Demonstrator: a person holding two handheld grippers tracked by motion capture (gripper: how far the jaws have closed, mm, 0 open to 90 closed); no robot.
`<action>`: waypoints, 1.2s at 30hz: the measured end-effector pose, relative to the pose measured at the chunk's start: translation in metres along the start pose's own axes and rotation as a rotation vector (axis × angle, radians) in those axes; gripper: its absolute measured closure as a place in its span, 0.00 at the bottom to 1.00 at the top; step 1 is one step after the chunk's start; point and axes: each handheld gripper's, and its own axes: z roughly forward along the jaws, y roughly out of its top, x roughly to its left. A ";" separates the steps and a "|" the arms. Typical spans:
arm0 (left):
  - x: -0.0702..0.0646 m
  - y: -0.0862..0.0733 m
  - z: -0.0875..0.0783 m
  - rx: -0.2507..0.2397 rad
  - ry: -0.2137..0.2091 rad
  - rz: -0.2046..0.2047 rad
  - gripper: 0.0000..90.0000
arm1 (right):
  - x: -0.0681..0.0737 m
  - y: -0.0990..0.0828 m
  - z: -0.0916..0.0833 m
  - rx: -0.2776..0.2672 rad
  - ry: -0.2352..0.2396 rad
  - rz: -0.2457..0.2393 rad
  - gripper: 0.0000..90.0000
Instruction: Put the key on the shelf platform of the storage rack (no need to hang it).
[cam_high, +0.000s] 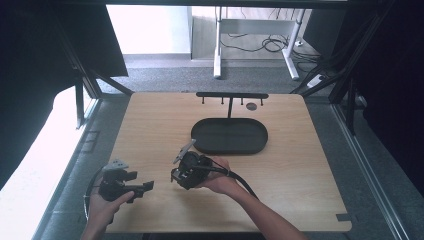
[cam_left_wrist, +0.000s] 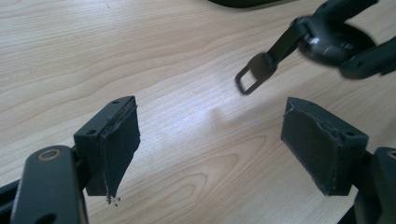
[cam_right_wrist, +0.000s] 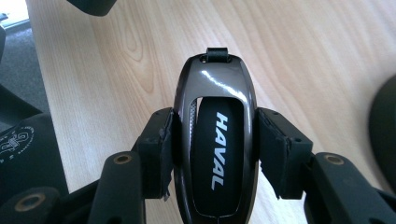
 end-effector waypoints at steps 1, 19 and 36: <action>0.000 0.000 0.000 0.001 0.000 0.000 0.22 | -0.001 0.000 -0.003 -0.004 -0.003 0.001 0.55; -0.001 0.000 0.002 0.004 0.000 0.003 0.22 | -0.034 -0.013 -0.038 -0.035 -0.064 0.041 0.55; -0.002 0.000 0.005 0.020 -0.005 0.009 0.22 | -0.078 -0.030 -0.060 -0.057 -0.164 0.142 0.55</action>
